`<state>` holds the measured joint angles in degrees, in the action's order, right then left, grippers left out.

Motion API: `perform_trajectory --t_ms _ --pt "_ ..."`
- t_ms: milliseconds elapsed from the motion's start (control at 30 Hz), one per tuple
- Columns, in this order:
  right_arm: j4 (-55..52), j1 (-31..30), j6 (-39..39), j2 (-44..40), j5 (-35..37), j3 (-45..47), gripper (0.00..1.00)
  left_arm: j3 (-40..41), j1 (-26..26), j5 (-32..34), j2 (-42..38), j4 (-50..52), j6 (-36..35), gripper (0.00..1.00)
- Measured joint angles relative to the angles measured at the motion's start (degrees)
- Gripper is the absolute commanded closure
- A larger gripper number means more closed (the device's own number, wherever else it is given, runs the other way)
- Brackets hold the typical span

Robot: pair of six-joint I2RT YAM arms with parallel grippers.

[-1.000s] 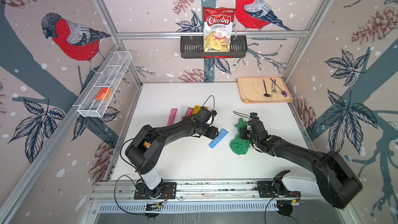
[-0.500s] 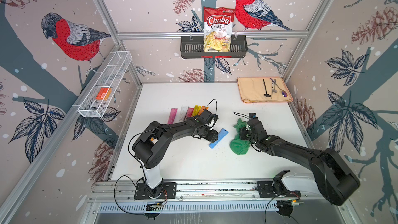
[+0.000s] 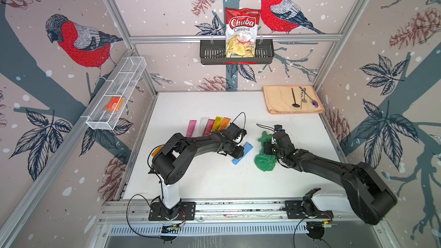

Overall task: Wipe the surface of the toothpaste tube
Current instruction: Adjust the toothpaste at the center of the board.

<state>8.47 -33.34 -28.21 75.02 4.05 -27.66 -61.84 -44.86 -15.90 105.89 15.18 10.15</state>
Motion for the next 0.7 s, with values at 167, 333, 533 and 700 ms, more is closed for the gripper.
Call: perform_trajectory --t_ms 167,333,533,700 --pt "0.0 -0.1 0.1 0.0 0.0 -0.1 0.97 0.9 -0.7 1.3 -0.6 -1.1 0.5 0.84" --pt "0.0 -0.3 0.4 0.0 0.0 -0.1 0.97 3.1 -1.4 5.7 -3.8 -1.3 1.9 0.91" --pt "0.0 -0.4 1.0 0.0 0.0 -0.1 0.97 3.7 -1.4 17.7 -9.4 4.6 5.3 0.94" --pt "0.0 -0.6 1.1 0.0 0.0 -0.2 0.97 0.1 -3.3 36.2 -10.2 11.7 10.6 0.93"
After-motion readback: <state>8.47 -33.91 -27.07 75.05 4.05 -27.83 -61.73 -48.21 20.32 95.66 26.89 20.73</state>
